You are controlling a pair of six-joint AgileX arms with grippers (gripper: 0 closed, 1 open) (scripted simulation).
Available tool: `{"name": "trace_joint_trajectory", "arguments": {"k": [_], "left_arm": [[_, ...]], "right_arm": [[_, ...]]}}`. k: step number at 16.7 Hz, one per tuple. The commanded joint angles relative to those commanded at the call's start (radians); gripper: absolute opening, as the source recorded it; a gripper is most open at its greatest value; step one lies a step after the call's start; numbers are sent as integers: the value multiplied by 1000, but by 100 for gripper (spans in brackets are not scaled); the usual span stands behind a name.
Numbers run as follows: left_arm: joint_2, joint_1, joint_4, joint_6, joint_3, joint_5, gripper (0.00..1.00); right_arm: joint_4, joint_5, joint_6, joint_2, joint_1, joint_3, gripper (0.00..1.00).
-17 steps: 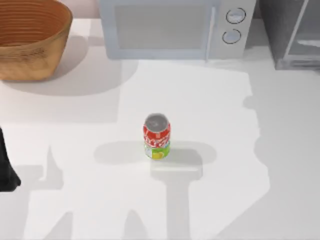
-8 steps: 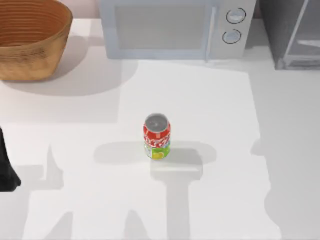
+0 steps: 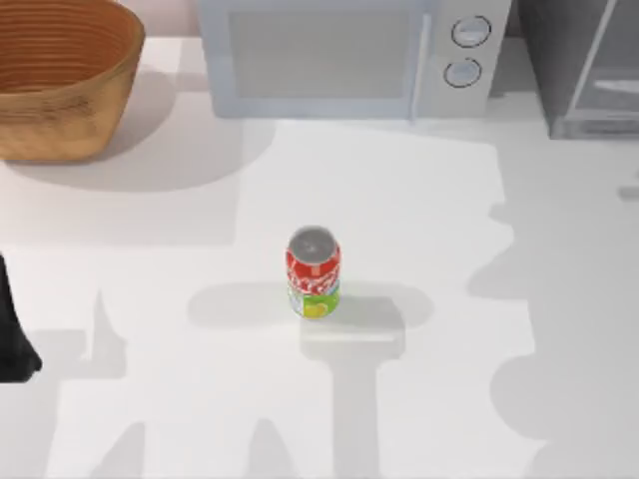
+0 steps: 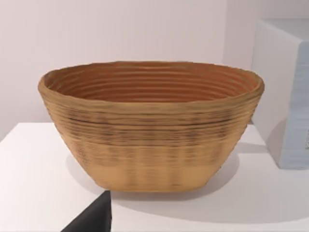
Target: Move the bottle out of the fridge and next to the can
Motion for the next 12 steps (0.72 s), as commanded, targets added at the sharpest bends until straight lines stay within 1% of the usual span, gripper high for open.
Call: {"name": "trace_joint_trajectory", "arguments": {"k": [3,9,12], "left_arm": [[0,0,0,0,0,0,100],[0,0,0,0,0,0,100],[0,0,0,0,0,0,100]], "right_arm": [[62,183,13,48,190,-25,0],[182,681,32,120,715,-107,0],[220,884,38,130,921,-151,0]]}}
